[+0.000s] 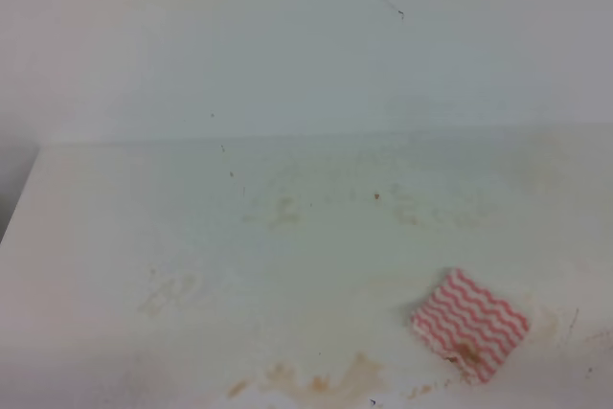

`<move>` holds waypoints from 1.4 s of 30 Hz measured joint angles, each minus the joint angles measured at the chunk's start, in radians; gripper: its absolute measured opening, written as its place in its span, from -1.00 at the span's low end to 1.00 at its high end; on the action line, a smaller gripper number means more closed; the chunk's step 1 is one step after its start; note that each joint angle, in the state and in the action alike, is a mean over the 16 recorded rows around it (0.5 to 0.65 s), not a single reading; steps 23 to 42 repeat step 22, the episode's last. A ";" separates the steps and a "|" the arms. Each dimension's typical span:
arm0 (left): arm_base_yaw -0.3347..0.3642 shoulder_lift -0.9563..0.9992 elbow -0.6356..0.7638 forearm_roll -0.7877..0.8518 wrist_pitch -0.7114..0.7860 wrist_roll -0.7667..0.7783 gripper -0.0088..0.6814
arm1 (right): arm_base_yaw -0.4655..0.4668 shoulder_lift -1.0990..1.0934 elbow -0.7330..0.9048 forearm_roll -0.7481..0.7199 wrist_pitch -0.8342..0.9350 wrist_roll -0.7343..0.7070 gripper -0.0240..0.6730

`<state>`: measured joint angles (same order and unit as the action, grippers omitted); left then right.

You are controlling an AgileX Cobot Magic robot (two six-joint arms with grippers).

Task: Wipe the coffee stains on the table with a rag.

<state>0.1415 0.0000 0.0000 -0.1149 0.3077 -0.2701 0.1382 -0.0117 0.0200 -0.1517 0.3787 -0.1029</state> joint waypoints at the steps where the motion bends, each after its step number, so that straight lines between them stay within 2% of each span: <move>1: 0.000 0.000 0.000 0.000 0.000 0.000 -0.97 | -0.004 0.000 0.000 0.000 -0.001 0.000 -0.94; 42: 0.000 0.000 0.000 0.000 0.000 0.000 -0.97 | -0.012 0.000 0.001 0.000 -0.004 -0.003 -0.94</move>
